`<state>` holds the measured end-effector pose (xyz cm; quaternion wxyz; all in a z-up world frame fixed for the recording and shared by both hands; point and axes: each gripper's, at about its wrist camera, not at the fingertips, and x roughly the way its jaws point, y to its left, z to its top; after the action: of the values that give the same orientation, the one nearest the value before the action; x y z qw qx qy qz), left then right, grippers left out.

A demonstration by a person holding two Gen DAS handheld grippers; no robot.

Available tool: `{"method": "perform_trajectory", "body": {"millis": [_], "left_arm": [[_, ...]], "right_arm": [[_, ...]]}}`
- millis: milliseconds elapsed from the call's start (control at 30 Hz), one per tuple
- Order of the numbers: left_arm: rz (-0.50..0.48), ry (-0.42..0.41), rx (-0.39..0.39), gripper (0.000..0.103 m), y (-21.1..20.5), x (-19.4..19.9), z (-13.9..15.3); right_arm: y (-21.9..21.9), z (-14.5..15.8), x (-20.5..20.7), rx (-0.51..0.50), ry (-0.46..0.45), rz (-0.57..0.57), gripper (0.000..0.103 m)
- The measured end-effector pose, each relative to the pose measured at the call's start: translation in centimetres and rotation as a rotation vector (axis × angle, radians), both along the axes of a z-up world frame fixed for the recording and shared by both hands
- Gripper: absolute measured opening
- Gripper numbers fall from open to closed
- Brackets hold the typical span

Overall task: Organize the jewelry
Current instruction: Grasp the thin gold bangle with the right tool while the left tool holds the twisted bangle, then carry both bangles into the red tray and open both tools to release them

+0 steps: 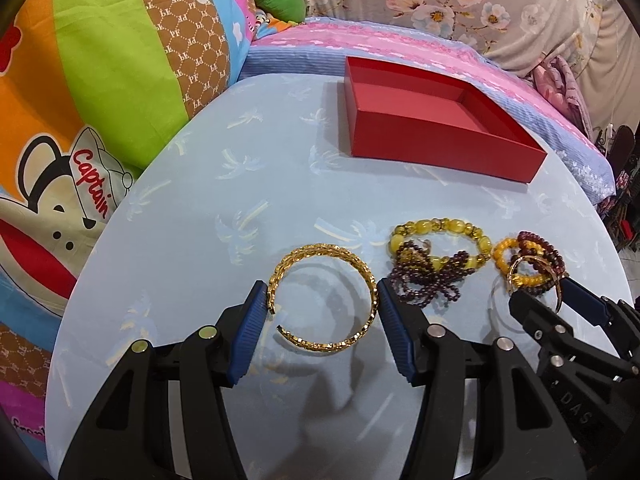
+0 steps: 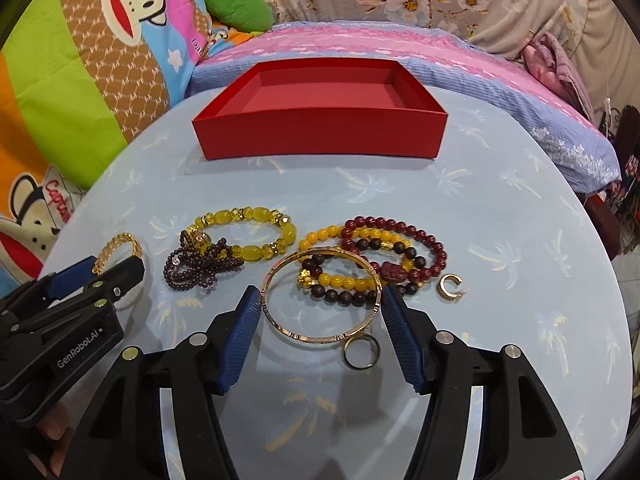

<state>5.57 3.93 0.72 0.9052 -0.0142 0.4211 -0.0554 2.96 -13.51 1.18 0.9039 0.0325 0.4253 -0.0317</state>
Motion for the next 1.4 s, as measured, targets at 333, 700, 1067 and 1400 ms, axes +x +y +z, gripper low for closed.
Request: {"method": "perform_trajectory", "body": {"millis": [333,700,1067,1400], "left_arm": [[-0.046,-0.039,-0.020,0.053,-1.9,-0.1,2.8],[-0.119,-0.095,-0.055,0.053,-5.3,7.4,7.3],[-0.172,-0.093,-0.009,0.053,-8.7,21.6,8.3],[-0.202,-0.008,0.003,0.053,-10.4,30.4,5.3]], "right_arm": [[-2.1,3.1,-1.2,0.039,-0.078,-0.009,0.060],[-6.1,6.9,5.8,0.087,-0.139,0.005,0.060],[-8.5,8.4,21.0,0.103,-0.108,0.066,0.060],[-8.9,5.2,30.3,0.087,0.007,0.116,0.060]]}}
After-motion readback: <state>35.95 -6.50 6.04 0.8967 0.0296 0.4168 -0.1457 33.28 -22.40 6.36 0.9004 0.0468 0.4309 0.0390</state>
